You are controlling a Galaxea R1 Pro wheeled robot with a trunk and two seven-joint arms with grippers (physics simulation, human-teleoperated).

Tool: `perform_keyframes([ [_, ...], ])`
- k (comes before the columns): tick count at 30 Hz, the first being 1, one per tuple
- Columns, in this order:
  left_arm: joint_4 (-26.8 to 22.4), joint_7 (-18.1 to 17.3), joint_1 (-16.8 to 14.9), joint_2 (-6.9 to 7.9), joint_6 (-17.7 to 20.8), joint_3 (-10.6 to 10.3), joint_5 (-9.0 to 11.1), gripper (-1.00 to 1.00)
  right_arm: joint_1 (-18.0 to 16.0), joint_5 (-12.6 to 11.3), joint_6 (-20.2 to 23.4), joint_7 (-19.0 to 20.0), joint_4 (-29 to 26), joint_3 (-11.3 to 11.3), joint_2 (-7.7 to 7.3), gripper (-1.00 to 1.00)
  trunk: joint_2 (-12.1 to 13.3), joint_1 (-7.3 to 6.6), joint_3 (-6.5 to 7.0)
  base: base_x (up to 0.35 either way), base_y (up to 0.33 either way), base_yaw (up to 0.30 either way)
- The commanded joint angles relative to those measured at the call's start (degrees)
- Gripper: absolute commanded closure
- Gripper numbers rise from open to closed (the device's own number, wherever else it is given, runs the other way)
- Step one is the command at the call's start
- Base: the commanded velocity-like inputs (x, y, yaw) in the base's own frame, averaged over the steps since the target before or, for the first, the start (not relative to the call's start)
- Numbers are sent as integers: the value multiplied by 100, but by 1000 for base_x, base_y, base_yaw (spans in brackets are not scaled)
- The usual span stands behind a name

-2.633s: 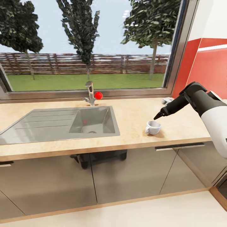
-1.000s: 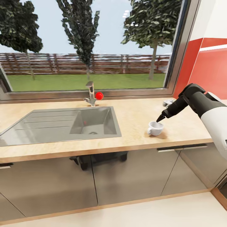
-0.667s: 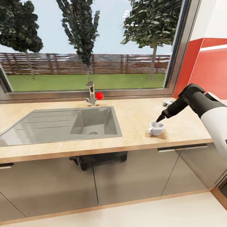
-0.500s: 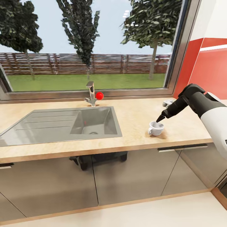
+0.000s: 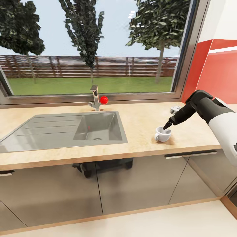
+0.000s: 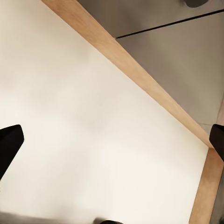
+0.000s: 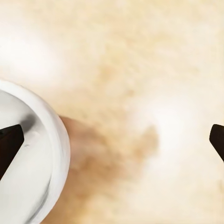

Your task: Set up a coffee station on the kitchen countertop: keep the coffee maker on the countertop, move the bottle of coffee from the kitchen shelf to the counter next to the coffee maker, place a paper coffee filter on top of the coffee maker, put the saucer next to the coffee maker with the coffee cup on the saucer, and place the electric kettle next to the coffee maker.

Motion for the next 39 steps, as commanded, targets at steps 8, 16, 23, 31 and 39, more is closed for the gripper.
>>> perform_keyframes([
  [8,4,-22,-3,1,21,45,-21,-100,-3,49,40,55,-8,12,9,-100,-123,65,-60,0,0,0],
  [16,4,-22,-4,1,29,45,-22,-100,-3,49,35,55,0,12,31,-100,-203,109,-96,0,0,0],
  [23,4,-22,-3,1,29,45,-20,-100,-3,49,34,55,0,12,36,-100,-283,153,-131,0,0,0],
  [31,4,-22,-3,1,30,45,-21,-100,-3,49,33,55,0,12,36,-100,-404,219,-185,0,0,0],
  [39,4,-22,-4,1,30,45,-24,-100,-3,49,33,55,0,12,36,-100,-404,219,-185,0,0,0],
])
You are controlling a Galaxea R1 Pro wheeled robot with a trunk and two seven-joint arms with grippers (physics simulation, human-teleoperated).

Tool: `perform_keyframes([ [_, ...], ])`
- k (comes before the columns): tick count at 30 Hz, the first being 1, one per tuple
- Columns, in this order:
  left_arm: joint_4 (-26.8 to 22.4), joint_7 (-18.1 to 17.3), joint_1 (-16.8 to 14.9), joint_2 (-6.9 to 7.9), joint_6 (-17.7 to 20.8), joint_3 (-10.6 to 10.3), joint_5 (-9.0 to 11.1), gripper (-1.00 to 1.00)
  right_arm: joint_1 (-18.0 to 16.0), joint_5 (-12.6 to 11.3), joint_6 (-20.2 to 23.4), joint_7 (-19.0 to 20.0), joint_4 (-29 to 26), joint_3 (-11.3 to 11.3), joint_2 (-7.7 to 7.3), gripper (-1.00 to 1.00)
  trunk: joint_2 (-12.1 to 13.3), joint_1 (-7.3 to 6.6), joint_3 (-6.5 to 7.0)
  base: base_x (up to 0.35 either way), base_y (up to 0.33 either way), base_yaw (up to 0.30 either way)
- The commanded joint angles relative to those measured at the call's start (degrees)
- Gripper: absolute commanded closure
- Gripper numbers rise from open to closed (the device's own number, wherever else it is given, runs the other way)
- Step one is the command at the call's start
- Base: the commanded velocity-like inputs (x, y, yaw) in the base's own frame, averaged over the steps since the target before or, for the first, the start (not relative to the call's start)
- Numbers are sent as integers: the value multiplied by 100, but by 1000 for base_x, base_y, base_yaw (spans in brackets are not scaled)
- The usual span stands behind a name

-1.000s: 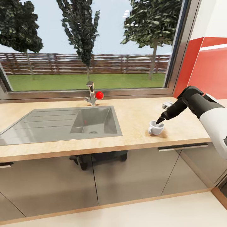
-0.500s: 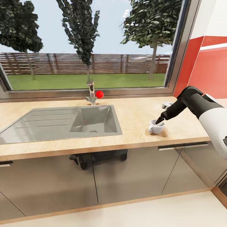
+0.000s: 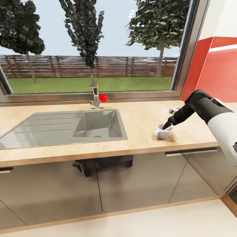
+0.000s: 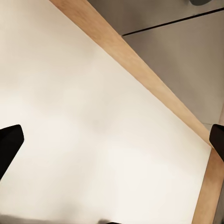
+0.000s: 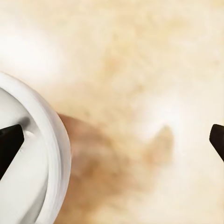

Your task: Set up a coffee station on the kitchen countertop: keep the coffee maker on the countertop, move the bottle of coffee from the kitchen shelf to the counter next to the coffee maker, place a paper coffee filter on top of the coffee maker, put the saucer next to the coffee maker with the coffee cup on the saucer, and place the electric kettle next to the coffee maker.

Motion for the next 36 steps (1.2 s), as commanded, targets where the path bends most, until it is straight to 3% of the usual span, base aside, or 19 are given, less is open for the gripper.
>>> perform_keyframes([
  [1,4,-22,-4,1,24,45,-19,-100,-3,49,42,55,-12,12,-4,-100,-2,-1,-6,0,0,0],
  [3,4,-22,-3,1,24,45,-18,-100,-3,49,42,55,-12,12,-4,-100,-2,-1,-6,0,0,0],
  [4,4,-22,-3,1,24,45,-19,-100,-3,49,42,55,-12,12,-4,100,-2,-1,-6,0,0,0],
  [31,4,-30,-5,9,24,45,-20,-100,-3,40,47,73,-21,12,-4,100,-2,-1,-6,0,0,0],
  [36,4,-30,-4,9,24,45,-17,-100,-3,40,55,81,-27,12,-4,100,198,-111,84,0,0,0],
])
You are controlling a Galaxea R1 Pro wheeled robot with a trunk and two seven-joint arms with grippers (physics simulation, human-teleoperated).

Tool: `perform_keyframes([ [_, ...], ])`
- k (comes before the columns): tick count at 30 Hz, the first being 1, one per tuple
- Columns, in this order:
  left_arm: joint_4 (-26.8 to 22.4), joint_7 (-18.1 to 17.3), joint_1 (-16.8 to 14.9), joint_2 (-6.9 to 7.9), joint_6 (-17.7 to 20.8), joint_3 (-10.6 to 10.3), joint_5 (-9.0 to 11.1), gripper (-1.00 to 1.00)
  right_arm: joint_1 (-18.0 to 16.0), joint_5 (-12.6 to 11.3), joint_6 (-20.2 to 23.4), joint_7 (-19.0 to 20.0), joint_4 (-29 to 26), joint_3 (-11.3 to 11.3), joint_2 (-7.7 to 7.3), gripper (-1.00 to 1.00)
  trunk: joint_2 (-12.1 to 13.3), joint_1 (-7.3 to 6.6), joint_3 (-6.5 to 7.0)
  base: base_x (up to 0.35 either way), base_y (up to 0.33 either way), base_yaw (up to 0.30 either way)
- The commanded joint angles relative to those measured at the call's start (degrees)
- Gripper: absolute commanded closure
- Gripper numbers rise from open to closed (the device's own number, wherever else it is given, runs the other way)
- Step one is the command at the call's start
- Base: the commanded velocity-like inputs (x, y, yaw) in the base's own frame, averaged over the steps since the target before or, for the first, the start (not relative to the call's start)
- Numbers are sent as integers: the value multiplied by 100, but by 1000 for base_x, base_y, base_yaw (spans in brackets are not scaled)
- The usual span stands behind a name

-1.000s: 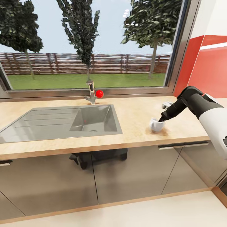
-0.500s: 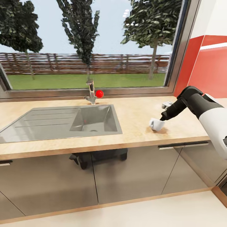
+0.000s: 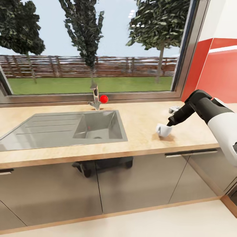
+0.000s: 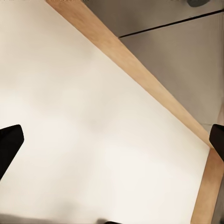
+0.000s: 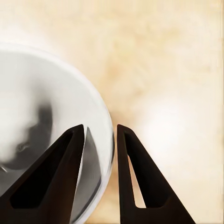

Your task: Set up a coffee station on the kitchen countertop: keep the coffee maker on the countertop, move the bottle of coffee from the kitchen shelf to the counter next to the coffee maker, place a paper coffee filter on top of the coffee maker, put the saucer next to the coffee maker with the coffee cup on the saucer, and place the electric kettle next to the coffee maker.

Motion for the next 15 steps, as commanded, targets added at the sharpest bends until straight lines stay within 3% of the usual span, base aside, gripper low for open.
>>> perform_keyframes([
  [1,4,-22,-4,1,23,44,-21,-100,-3,47,48,62,-12,11,-4,100,39,-23,13,0,0,0],
  [9,4,-22,-3,2,23,44,-25,-100,-3,56,60,64,-83,22,0,100,360,-199,156,0,0,0],
  [15,4,-31,-2,10,22,44,-23,-100,-3,67,91,55,-620,25,46,100,601,-331,264,0,0,0],
])
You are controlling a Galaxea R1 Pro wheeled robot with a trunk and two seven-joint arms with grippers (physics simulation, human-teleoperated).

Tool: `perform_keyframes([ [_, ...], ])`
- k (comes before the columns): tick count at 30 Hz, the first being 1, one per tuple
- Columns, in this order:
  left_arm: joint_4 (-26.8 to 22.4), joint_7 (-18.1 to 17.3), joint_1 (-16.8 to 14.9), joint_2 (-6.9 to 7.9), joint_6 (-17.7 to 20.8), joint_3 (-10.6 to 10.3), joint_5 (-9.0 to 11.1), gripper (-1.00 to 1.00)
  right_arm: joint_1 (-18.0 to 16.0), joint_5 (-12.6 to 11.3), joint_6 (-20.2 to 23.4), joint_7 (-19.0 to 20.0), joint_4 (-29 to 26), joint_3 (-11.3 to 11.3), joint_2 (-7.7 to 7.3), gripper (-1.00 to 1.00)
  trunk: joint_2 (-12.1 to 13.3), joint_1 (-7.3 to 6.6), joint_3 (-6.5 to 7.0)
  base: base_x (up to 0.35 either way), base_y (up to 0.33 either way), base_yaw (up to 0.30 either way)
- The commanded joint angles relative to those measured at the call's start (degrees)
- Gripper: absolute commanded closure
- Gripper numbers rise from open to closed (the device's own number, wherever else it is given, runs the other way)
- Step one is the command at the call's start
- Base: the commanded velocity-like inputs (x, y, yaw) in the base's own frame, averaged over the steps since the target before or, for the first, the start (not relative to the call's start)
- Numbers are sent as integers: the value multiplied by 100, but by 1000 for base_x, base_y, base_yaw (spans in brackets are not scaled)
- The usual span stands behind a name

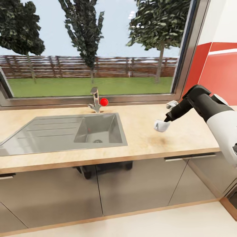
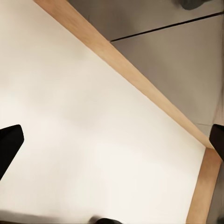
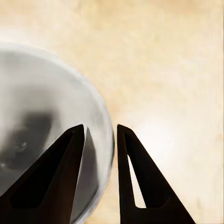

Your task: Set up a coffee station on the kitchen countertop: keep the coffee maker on the countertop, move the bottle of coffee from the kitchen shelf to the counter next to the coffee maker, place a paper coffee filter on top of the coffee maker, put the saucer next to the coffee maker with the coffee cup on the saucer, and place the electric kettle next to the coffee maker.

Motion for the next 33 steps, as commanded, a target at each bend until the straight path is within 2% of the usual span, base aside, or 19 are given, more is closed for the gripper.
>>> perform_keyframes([
  [1,3,-24,-4,2,24,44,-23,-100,-5,55,45,61,-74,18,10,100,39,-23,12,0,0,0],
  [5,3,-28,-4,6,25,44,-22,-100,-17,184,142,54,-369,15,162,100,200,-111,84,0,0,0],
  [6,3,-29,-4,7,25,44,-24,-100,-23,427,191,53,-518,10,277,100,240,-133,102,0,0,0],
  [7,3,-29,-4,8,25,44,-25,-100,-25,528,202,52,-557,9,328,100,280,-155,120,0,0,0],
  [8,3,-30,-5,8,25,44,-22,-100,-27,839,224,48,-636,3,491,100,280,-155,120,0,0,0],
  [9,3,-30,-5,8,25,44,-21,-100,-28,1026,233,46,-666,1,599,100,280,-155,120,0,0,0],
  [12,3,-30,-4,13,25,44,-20,-100,-44,1290,247,4,-698,-7,796,100,280,-155,120,0,0,0],
  [14,3,-30,-4,14,25,44,-20,-100,-55,1363,250,-72,-706,-9,879,100,280,-155,120,0,0,0],
  [15,3,-30,-4,16,23,44,-20,-100,-64,1426,257,-246,-713,-15,1005,100,280,-155,120,0,0,0],
  [20,3,-30,-4,17,25,44,-22,-100,-79,1481,264,-579,-721,-28,1301,100,440,-243,192,0,0,0],
  [33,3,-30,-4,17,17,44,-19,-100,-83,1483,272,-631,-937,-121,1368,100,440,-243,192,0,0,0],
])
